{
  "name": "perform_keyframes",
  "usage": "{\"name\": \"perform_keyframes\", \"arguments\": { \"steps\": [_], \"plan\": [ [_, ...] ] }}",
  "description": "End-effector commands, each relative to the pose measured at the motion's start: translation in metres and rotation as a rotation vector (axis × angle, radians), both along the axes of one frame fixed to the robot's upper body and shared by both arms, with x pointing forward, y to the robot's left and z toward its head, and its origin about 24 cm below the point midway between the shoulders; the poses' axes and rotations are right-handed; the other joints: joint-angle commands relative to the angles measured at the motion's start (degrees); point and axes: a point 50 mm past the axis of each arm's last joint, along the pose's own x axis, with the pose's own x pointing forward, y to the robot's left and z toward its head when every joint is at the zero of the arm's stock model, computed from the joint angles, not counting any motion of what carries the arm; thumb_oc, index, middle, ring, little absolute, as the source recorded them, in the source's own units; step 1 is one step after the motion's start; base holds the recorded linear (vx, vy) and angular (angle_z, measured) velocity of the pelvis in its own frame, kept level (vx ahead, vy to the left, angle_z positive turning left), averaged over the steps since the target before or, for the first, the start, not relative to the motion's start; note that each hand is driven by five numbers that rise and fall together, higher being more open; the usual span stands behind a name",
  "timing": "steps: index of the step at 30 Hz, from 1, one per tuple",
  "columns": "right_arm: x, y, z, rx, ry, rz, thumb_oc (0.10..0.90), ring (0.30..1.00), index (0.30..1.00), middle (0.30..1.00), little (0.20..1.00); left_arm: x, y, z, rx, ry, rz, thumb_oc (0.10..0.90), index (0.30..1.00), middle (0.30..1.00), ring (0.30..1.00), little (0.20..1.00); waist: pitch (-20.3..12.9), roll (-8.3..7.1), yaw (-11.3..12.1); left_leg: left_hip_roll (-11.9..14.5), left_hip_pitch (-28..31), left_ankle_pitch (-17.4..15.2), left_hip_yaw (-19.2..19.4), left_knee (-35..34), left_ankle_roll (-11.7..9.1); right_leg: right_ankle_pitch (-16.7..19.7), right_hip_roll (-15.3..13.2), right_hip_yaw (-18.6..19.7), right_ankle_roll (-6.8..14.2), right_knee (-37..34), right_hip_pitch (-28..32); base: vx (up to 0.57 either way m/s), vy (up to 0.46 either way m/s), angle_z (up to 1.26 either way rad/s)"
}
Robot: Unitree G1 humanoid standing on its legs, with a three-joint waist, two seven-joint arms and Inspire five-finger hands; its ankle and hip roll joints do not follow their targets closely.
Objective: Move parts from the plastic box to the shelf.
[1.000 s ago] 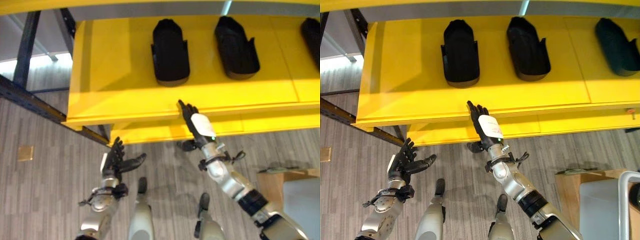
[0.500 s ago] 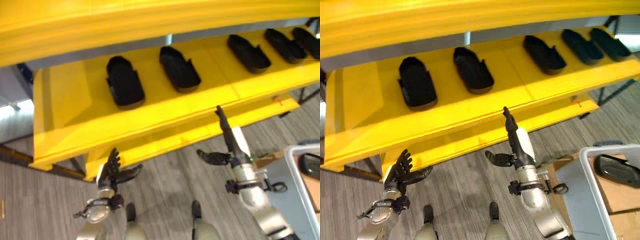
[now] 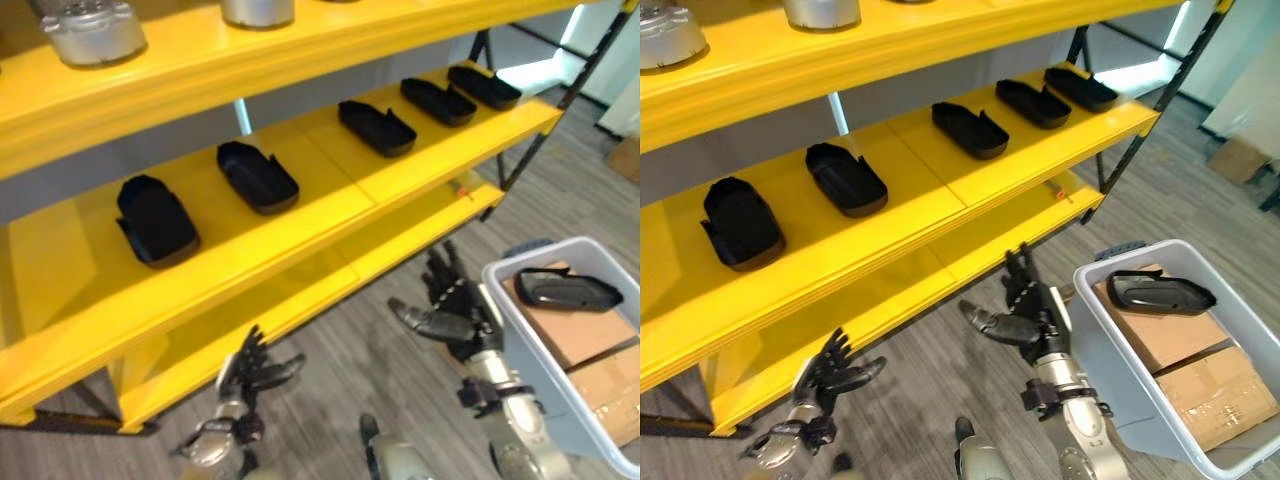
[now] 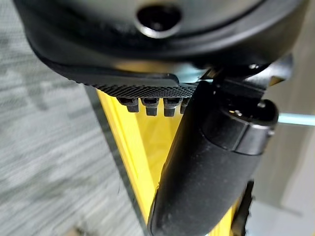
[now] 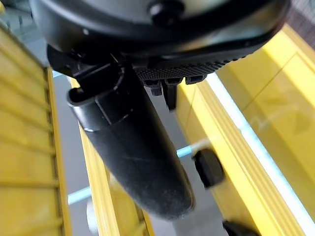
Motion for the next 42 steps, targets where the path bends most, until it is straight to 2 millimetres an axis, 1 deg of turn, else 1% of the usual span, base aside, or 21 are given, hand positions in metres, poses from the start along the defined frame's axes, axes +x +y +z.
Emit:
{"name": "perform_keyframes", "arguments": {
  "steps": [1,2,5,6,9,11,15,19,21,22,23,24,26,27,28,31,34,36,37,39,42],
  "plan": [
    [0.012,0.009,0.045,0.077,-0.274,0.023,0.900,1.000,1.000,1.000,1.000,0.015,0.019,0.037,0.040,-0.212,-0.003,0.900,1.000,1.000,1.000,1.000,0.35,-1.42,1.75,-6.17,-3.22,8.12,-3.08,-2.02,-3.19,-2.74,4.53,-0.37,-2.69,-6.76,11.13,0.14,-0.030,-0.32],
    [0.014,0.015,0.045,0.088,-0.273,0.035,0.900,1.000,1.000,1.000,1.000,0.016,0.016,0.041,0.033,-0.233,0.009,0.900,1.000,1.000,1.000,1.000,0.29,-0.84,2.80,-13.20,-3.90,5.78,-9.27,-2.05,-2.64,-1.95,6.91,3.22,-2.29,-7.09,11.53,0.09,-0.012,-0.53],
    [0.014,0.018,0.046,0.089,-0.278,0.050,0.900,1.000,1.000,1.000,1.000,0.018,0.013,0.042,0.035,-0.244,-0.001,0.900,1.000,1.000,1.000,1.000,-0.09,-0.64,2.82,-15.29,-4.19,5.33,-11.56,-1.89,-2.00,-1.65,7.83,5.29,-1.90,-7.37,11.95,0.11,0.026,-1.34],
    [0.015,0.019,0.047,0.100,-0.282,0.055,0.900,1.000,1.000,1.000,1.000,0.018,0.012,0.043,0.029,-0.245,-0.006,0.900,1.000,1.000,1.000,1.000,-0.22,-0.64,2.66,-15.56,-2.83,4.42,-13.02,-2.58,-1.35,-1.82,8.74,6.94,-1.73,-6.54,11.98,0.14,0.059,-1.13],
    [0.014,0.023,0.045,0.128,-0.272,0.066,0.900,1.000,1.000,1.000,1.000,0.021,0.009,0.043,0.023,-0.249,-0.017,0.900,1.000,1.000,1.000,1.000,-2.09,-0.70,1.89,-14.47,-0.37,3.73,-12.35,-4.85,-0.33,-1.23,8.97,9.78,-1.10,-7.25,12.59,0.19,0.091,-0.43],
    [0.012,0.025,0.044,0.134,-0.262,0.071,0.900,1.000,1.000,1.000,1.000,0.024,0.007,0.045,0.016,-0.261,-0.019,0.900,1.000,1.000,1.000,1.000,-3.17,-0.49,1.42,-13.91,1.09,3.13,-10.39,-5.71,-0.06,-1.03,8.45,10.60,-0.79,-8.01,13.41,0.22,0.133,-0.66],
    [0.015,0.032,0.051,0.077,-0.291,0.107,0.900,1.000,1.000,1.000,1.000,0.024,0.008,0.046,0.008,-0.262,-0.014,0.900,1.000,1.000,1.000,1.000,-4.81,0.01,0.99,-12.86,3.33,0.20,-5.04,-6.03,1.24,-0.15,8.06,15.99,0.94,-8.47,14.28,0.13,0.103,-0.50],
    [0.015,0.036,0.055,0.043,-0.314,0.119,0.900,1.000,1.000,1.000,1.000,0.025,0.010,0.046,0.026,-0.264,-0.014,0.900,1.000,1.000,1.000,1.000,-4.57,0.28,0.89,-11.94,4.16,-1.09,-2.08,-6.42,1.92,-0.41,8.33,17.08,2.07,-5.62,12.69,0.07,0.066,-0.63],
    [0.017,0.044,0.061,0.038,-0.342,0.146,0.900,1.000,1.000,1.000,1.000,0.029,0.012,0.050,0.056,-0.278,-0.016,0.900,1.000,1.000,1.000,1.000,-3.35,0.77,1.19,-10.85,5.36,-2.30,0.36,-7.00,2.33,-0.92,7.60,12.68,3.92,-0.48,9.55,0.02,0.023,-0.42],
    [0.018,0.044,0.061,0.038,-0.342,0.146,0.900,1.000,1.000,1.000,1.000,0.029,0.013,0.050,0.056,-0.279,-0.016,0.900,1.000,1.000,1.000,1.000,-3.43,0.77,1.29,-10.77,5.21,-2.13,0.47,-7.09,2.26,-0.76,7.69,12.79,3.92,-0.46,9.32,0.01,-0.010,-0.78],
    [0.018,0.046,0.062,0.029,-0.347,0.150,0.900,1.000,1.000,1.000,1.000,0.030,0.014,0.052,0.065,-0.284,-0.015,0.900,1.000,1.000,1.000,1.000,-3.09,0.91,1.37,-10.29,6.05,-2.42,1.58,-7.46,2.13,-0.30,6.26,9.14,4.65,0.52,8.10,0.05,-0.015,-1.03],
    [0.023,0.057,0.065,0.024,-0.362,0.168,0.900,1.000,1.000,1.000,1.000,0.031,0.016,0.054,0.070,-0.292,-0.002,0.900,1.000,1.000,1.000,1.000,-2.31,1.54,1.78,-8.74,7.91,-3.57,5.12,-8.10,1.34,1.35,0.78,0.05,5.06,-2.27,5.42,0.08,-0.047,-1.00],
    [0.030,0.068,0.072,0.015,-0.390,0.193,0.900,1.000,1.000,1.000,1.000,0.029,0.019,0.052,0.059,-0.287,0.018,0.900,1.000,1.000,1.000,1.000,-0.99,2.12,2.17,-6.36,11.31,-5.77,9.62,-9.07,0.47,6.19,-5.12,-9.03,4.76,-8.82,0.46,0.15,-0.109,-1.23],
    [0.030,0.068,0.072,0.015,-0.390,0.193,0.900,1.000,1.000,1.000,1.000,0.029,0.019,0.052,0.059,-0.287,0.018,0.900,1.000,1.000,1.000,1.000,-1.07,2.04,2.21,-6.42,11.19,-5.62,9.69,-9.14,0.47,6.38,-5.15,-8.95,4.75,-8.99,0.36,0.18,-0.106,-1.97],
    [0.032,0.069,0.071,-0.002,-0.387,0.197,0.900,1.000,1.000,1.000,1.000,0.028,0.020,0.051,0.058,-0.283,0.026,0.900,1.000,1.000,1.000,1.000,-0.62,2.09,2.24,-5.90,12.93,-6.64,10.83,-9.33,0.16,7.69,-6.64,-12.01,5.31,-11.62,-0.91,0.15,-0.100,-1.87],
    [0.027,0.060,0.061,-0.059,-0.344,0.181,0.900,1.000,1.000,1.000,1.000,0.024,0.019,0.045,0.050,-0.263,0.025,0.900,1.000,1.000,1.000,1.000,-1.74,0.04,1.32,-5.48,16.38,-8.93,11.41,-9.10,-1.25,9.71,-7.09,-14.37,5.90,-13.52,0.08,0.35,-0.338,-0.74],
    [0.022,0.046,0.053,-0.114,-0.313,0.144,0.900,1.000,1.000,1.000,1.000,0.026,0.010,0.043,0.015,-0.254,0.012,0.900,1.000,1.000,1.000,1.000,-3.74,0.69,-0.13,-1.59,18.05,-6.32,9.12,-9.10,-3.21,6.28,-4.39,-15.40,3.57,-8.80,0.22,0.30,-0.357,0.78],
    [0.020,0.040,0.050,-0.127,-0.297,0.132,0.900,1.000,1.000,1.000,1.000,0.026,0.007,0.042,0.003,-0.253,0.014,0.900,1.000,1.000,1.000,1.000,-4.61,1.39,-0.86,0.20,18.31,-3.40,8.55,-9.56,-4.35,4.52,-3.28,-16.06,2.66,-7.50,0.16,0.19,-0.219,0.36],
    [0.020,0.040,0.050,-0.127,-0.296,0.132,0.900,1.000,1.000,1.000,1.000,0.026,0.007,0.042,0.002,-0.252,0.014,0.900,1.000,1.000,1.000,1.000,-4.68,1.46,-0.91,0.28,18.29,-3.32,8.48,-9.67,-4.42,4.46,-3.23,-16.15,2.60,-7.44,0.10,0.16,-0.256,-0.10],
    [0.020,0.031,0.048,-0.159,-0.283,0.098,0.900,1.000,1.000,1.000,1.000,0.029,0.002,0.043,-0.014,-0.257,-0.001,0.900,1.000,1.000,1.000,1.000,-5.05,2.08,-1.44,2.20,16.35,1.12,7.79,-7.31,-5.63,2.41,-1.67,-16.20,1.19,-6.89,0.14,0.15,-0.261,-0.18],
    [0.019,0.024,0.049,-0.185,-0.286,0.067,0.900,1.000,1.000,1.000,1.000,0.033,-0.004,0.046,-0.037,-0.269,-0.026,0.900,1.000,1.000,1.000,1.000,-3.80,1.94,-1.41,3.73,11.87,7.04,6.53,4.09,-6.18,0.44,-0.38,-16.09,-1.49,-6.89,2.56,0.17,-0.255,0.01]
  ]
}}
